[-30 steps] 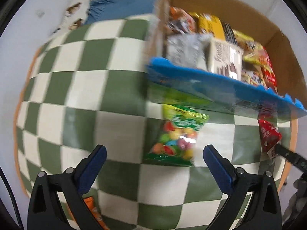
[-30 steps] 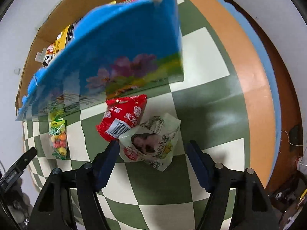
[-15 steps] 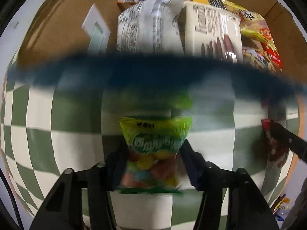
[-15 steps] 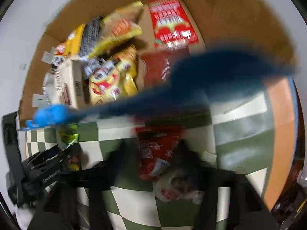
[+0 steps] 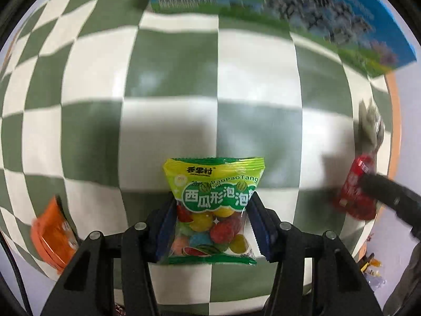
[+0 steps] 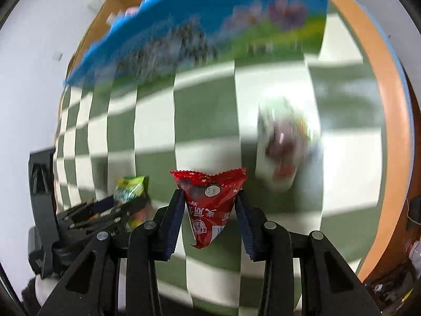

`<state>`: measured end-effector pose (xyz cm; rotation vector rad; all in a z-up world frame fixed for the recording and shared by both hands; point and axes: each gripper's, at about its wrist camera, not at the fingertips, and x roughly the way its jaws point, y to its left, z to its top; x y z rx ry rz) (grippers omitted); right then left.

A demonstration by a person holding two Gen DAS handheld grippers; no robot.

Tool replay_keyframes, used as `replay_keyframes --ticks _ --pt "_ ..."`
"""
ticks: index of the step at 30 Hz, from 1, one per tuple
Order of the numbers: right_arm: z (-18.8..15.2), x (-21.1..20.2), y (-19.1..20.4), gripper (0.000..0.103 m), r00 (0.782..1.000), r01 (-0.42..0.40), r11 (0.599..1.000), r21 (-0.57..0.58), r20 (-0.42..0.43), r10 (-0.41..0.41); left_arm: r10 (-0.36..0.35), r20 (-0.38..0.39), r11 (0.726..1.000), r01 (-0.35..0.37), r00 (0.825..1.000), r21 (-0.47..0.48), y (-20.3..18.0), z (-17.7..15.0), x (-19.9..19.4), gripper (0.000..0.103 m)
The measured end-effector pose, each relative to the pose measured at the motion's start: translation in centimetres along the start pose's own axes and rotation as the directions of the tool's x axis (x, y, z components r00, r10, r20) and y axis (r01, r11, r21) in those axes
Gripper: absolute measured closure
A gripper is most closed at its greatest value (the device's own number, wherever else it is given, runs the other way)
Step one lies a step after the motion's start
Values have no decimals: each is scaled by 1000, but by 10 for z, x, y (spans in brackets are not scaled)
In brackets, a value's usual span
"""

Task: Organize snacks
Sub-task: 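Grasp the green watermelon candy bag with the left tool while the right tool grasps the red packet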

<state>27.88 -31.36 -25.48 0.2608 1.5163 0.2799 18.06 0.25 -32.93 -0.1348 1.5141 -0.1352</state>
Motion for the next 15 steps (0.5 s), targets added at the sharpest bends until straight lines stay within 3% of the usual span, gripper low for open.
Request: replay_keyframes --ticks 5,10,13,15 --pt "-14 26 -9 60 998 15 1000 27 -60 -13 -4 -39 1000 5 999 16 -2 -5 21 51" --pt "-17 40 -9 53 996 26 998 58 -86 -21 5 -47 1000 -4 999 16 -10 -6 31 50" --pt "-19 41 -8 55 996 53 998 42 -75 -50 10 -36 1000 -9 999 15 -14 -15 26 52" --pt "-20 40 -4 60 996 61 998 30 -67 -59 10 -31 1000 -9 999 17 -10 4 21 53"
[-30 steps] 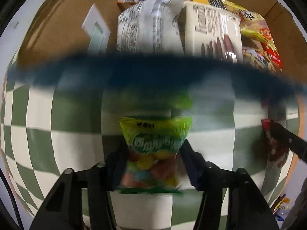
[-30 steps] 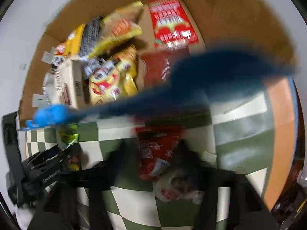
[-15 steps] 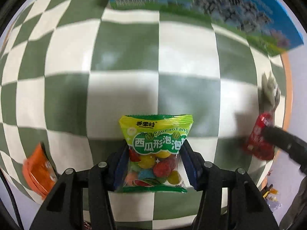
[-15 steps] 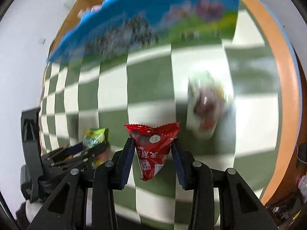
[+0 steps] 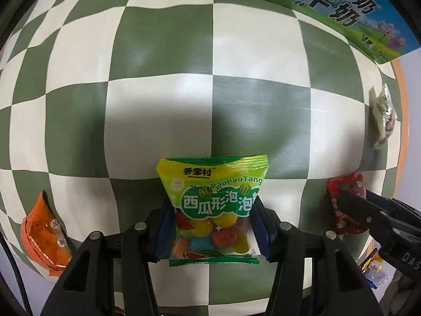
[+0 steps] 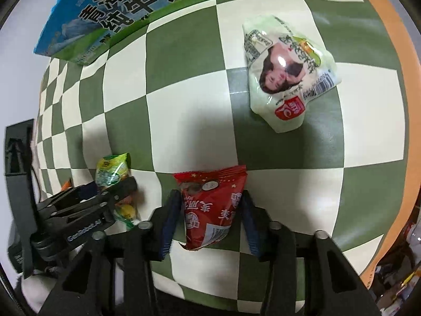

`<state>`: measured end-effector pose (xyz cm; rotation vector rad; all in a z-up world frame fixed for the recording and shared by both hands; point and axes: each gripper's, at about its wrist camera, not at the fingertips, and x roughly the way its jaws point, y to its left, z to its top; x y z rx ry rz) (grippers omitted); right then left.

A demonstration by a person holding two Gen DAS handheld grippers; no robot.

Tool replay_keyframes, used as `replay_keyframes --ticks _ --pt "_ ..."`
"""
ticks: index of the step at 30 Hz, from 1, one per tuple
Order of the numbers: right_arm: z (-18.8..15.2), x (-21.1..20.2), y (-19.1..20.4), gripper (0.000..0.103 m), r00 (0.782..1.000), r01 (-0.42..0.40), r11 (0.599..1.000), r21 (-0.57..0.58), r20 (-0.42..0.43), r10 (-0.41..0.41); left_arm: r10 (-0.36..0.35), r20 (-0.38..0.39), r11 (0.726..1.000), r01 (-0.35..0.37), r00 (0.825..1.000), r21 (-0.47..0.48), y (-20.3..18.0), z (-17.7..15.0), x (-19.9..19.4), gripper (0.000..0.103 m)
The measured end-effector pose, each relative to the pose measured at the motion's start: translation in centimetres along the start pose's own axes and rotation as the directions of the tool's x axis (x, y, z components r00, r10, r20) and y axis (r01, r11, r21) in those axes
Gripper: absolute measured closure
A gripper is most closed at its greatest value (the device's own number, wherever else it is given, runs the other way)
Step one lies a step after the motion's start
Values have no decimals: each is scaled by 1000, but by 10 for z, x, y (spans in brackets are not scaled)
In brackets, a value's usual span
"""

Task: Organize snacks
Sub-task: 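Grasp the green watermelon candy bag with the left tool while the right tool grasps the red packet, then carry both bags into the box and open both tools to drop them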

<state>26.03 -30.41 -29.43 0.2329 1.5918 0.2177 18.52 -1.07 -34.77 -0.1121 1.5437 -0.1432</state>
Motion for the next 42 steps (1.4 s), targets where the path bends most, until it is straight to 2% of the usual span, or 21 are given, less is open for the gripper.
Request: replay_keyframes --ticks 5,9,14,16,19,21,23,27,33,34,35,36,37,42 --pt "-2 -23 1 62 998 -63 998 10 29 62 -47 33 999 48 998 -25 2 -1 -30 53" --pt "7 -69 7 62 984 -143 990 6 110 142 -103 106 994 106 989 -22 -3 8 -74 53" --pt "39 -142 12 62 948 -218 976 -27 232 218 -193 231 981 189 954 42 -27 43 -154 53" --pt "56 -167 13 62 932 -239 970 -40 270 240 -221 258 975 210 941 68 -34 60 -172 53" --pt "93 -205 13 62 914 -219 974 -64 336 228 -226 298 973 200 927 115 -45 103 -200 53" --pt "118 -218 13 62 910 -179 981 -69 367 192 -218 297 974 188 930 126 -55 129 -206 53" --pt "146 -221 9 62 914 -143 988 -60 375 155 -213 267 975 187 940 122 -62 162 -201 52" --pt "193 -210 3 62 935 -80 996 -34 344 86 -202 172 978 189 964 88 -69 220 -169 53" --pt "236 -176 -4 60 965 6 1000 -14 264 -2 -177 49 983 175 983 49 -72 263 -127 51" --pt "238 -171 -5 57 971 21 1000 -14 240 -17 -165 23 986 164 986 35 -70 268 -119 49" --pt "243 -164 -7 43 976 27 1000 -7 215 -24 -162 12 986 161 987 37 -70 272 -116 40" --pt "244 -157 -6 21 979 32 999 -4 202 -31 -152 10 988 151 988 43 -71 275 -113 27" --pt "246 -153 -7 14 981 44 999 -8 191 -42 -129 26 990 128 991 51 -71 277 -114 21" --pt "248 -147 -8 13 983 84 996 -18 163 -80 -115 39 992 113 993 52 -65 282 -120 17"
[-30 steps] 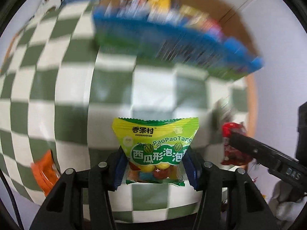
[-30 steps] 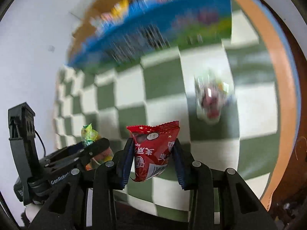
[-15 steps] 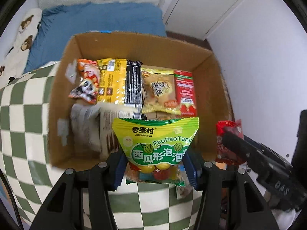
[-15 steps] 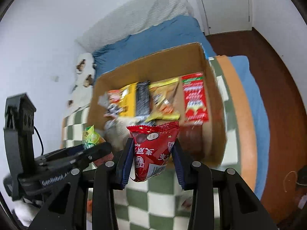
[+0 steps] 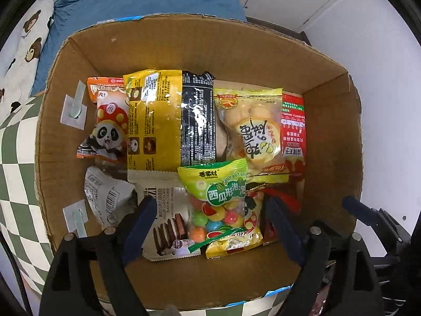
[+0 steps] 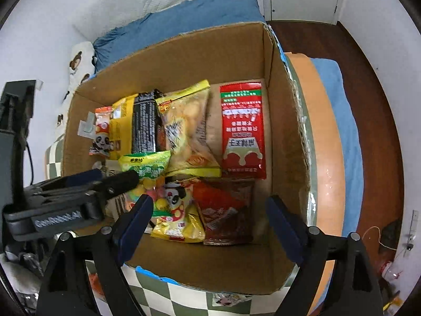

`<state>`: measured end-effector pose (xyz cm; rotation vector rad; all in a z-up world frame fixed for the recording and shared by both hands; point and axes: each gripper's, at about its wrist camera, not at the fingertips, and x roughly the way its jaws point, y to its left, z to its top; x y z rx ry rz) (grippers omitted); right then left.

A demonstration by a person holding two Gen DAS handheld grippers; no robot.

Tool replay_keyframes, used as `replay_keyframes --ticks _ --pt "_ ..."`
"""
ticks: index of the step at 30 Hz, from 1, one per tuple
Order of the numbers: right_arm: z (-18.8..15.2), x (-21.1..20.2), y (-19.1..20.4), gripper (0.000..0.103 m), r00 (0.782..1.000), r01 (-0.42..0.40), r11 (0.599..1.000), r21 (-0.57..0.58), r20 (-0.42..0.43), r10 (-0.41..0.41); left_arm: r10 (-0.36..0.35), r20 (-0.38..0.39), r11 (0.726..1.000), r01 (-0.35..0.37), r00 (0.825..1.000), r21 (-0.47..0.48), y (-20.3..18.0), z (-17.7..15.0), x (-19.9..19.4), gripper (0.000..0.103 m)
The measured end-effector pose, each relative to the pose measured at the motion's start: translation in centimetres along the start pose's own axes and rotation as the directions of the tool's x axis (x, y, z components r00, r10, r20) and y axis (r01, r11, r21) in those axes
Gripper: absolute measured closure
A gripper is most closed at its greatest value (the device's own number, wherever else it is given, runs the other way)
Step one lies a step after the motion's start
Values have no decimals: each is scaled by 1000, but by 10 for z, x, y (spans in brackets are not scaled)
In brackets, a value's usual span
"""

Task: Organize snacks
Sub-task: 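Carry both bags into the box and open both tools to drop them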

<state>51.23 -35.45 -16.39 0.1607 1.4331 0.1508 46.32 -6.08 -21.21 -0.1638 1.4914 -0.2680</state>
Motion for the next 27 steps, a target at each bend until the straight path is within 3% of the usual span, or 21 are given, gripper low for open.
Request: replay_keyframes --ticks 15,22,27 --pt "-18 -8 9 12 998 60 998 -28 25 -59 97 95 995 -97 991 -2 13 -24 -32 17" --pt "-39 -25 14 8 994 73 996 -45 81 -69 134 175 991 -136 975 -2 10 -50 -51 17" --pt "-56 -48 19 8 983 98 993 -59 160 -87 162 260 985 -171 952 11 1 -74 -67 17"
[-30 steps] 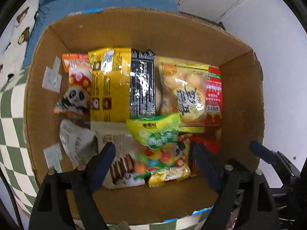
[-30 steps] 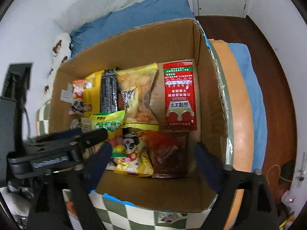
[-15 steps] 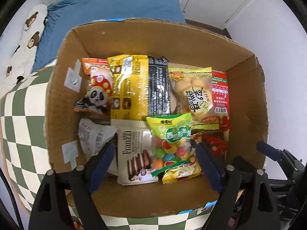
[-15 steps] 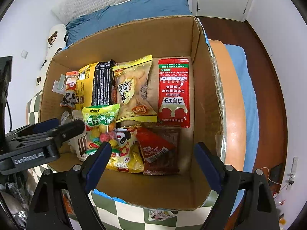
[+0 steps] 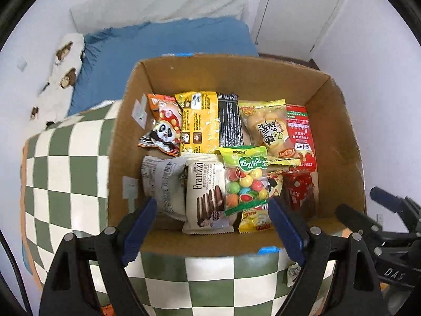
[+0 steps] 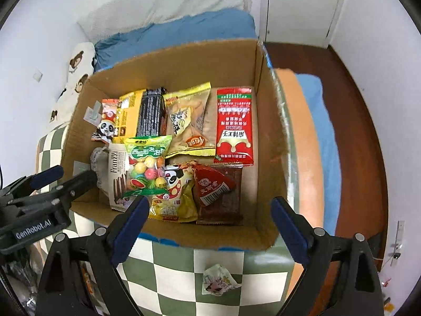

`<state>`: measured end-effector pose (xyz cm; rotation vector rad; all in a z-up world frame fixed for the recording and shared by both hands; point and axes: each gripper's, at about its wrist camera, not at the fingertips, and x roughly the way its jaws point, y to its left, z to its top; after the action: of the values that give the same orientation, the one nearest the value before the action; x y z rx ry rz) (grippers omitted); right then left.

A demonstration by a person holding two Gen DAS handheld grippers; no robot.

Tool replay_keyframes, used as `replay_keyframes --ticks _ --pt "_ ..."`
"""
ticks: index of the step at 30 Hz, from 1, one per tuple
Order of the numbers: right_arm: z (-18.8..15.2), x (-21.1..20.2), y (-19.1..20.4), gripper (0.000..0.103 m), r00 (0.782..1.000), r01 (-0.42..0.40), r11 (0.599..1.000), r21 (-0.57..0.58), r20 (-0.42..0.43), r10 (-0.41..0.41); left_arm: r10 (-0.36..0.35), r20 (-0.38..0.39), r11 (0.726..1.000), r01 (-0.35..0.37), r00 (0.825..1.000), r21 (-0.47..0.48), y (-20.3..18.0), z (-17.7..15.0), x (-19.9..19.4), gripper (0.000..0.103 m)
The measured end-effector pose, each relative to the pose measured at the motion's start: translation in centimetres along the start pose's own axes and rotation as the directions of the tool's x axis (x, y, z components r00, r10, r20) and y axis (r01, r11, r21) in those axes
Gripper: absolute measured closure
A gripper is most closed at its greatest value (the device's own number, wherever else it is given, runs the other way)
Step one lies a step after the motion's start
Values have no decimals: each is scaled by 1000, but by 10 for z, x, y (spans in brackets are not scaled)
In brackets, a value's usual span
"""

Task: Organize snacks
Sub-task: 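Carry both bags into the box and open both tools to drop them, then move both tools back down toward the last two snacks on the mat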

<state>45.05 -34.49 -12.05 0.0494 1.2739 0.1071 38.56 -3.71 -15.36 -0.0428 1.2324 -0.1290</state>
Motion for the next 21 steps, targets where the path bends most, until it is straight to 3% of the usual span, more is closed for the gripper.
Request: replay_keyframes --ticks 7,21 --pt "-26 -45 7 8 993 19 1000 -24 121 -16 35 154 999 -36 987 9 -4 -35 -46 17" --pt "-85 -108 12 7 967 -19 1000 -21 253 24 33 310 999 -43 950 26 -16 -86 -110 17"
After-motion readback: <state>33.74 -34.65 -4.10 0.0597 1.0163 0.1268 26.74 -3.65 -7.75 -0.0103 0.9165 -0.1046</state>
